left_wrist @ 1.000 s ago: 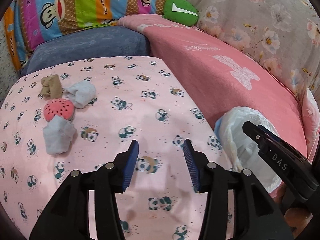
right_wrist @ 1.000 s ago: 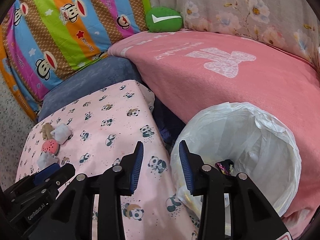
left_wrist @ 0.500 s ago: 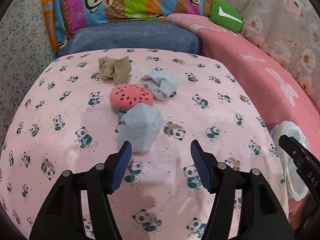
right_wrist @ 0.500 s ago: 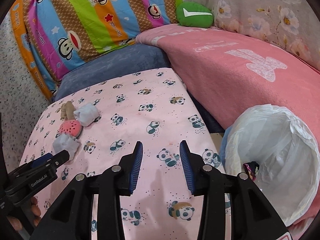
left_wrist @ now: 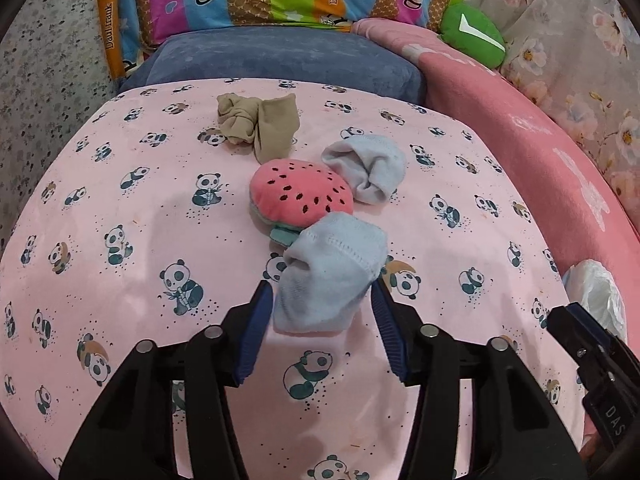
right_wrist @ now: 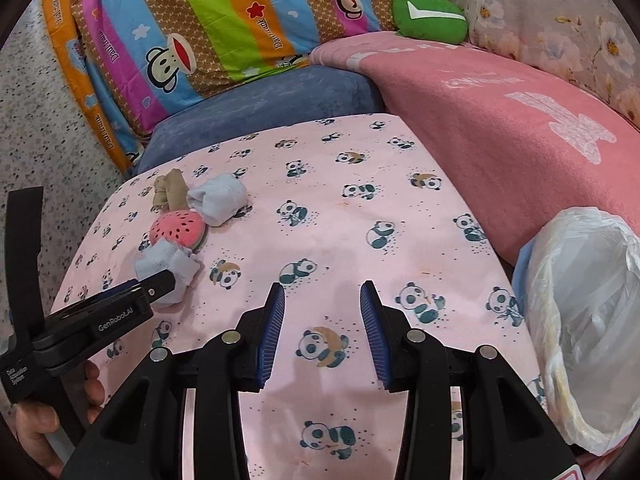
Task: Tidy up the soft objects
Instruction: 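Grasp a light blue sock with each tool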
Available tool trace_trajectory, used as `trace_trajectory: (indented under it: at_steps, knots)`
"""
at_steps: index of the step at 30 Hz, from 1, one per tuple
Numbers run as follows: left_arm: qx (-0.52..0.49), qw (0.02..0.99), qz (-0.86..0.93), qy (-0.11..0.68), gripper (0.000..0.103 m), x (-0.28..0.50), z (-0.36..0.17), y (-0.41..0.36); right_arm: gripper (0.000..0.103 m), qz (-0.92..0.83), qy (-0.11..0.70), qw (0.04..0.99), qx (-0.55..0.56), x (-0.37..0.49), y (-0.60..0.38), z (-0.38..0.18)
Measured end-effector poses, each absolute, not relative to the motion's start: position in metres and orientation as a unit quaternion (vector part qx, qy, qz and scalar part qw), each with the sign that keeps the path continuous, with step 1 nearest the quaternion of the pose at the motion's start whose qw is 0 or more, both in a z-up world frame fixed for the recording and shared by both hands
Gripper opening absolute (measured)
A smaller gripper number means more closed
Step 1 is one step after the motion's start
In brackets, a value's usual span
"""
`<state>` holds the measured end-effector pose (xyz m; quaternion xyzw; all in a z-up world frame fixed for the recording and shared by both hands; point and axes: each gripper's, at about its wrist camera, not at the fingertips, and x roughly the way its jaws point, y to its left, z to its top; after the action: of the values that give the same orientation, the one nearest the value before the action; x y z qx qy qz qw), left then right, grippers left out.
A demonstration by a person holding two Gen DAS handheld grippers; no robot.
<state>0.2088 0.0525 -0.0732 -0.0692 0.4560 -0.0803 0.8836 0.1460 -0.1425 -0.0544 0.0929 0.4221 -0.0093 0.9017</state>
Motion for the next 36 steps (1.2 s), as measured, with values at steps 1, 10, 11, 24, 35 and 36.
trace_trajectory:
  at_steps: [1, 10, 11, 24, 35, 36]
  knots:
    - [-0.073, 0.881, -0.088, 0.458, 0.036, 0.210, -0.073, 0.052, 0.039, -0.005, 0.423, 0.901, 0.095, 0.149, -0.139, -0.055]
    - [-0.082, 0.885, -0.109, 0.445, 0.021, 0.210, -0.061, 0.062, 0.039, 0.026, 0.425, 0.898, 0.110, 0.191, -0.101, -0.056]
    - [-0.081, 0.885, -0.108, 0.445, 0.021, 0.211, -0.059, 0.065, 0.039, 0.029, 0.425, 0.897, 0.115, 0.197, -0.098, -0.056]
    - [-0.085, 0.889, -0.097, 0.440, 0.021, 0.223, -0.052, 0.096, 0.052, 0.039, 0.436, 0.889, 0.135, 0.274, -0.060, -0.071]
    - [-0.087, 0.887, -0.097, 0.444, 0.021, 0.231, -0.060, 0.102, 0.012, 0.042, 0.463, 0.876, 0.128, 0.293, -0.056, -0.102]
    - [-0.087, 0.887, -0.097, 0.444, 0.021, 0.231, -0.060, 0.101, 0.011, 0.041, 0.460, 0.878, 0.128, 0.291, -0.057, -0.101]
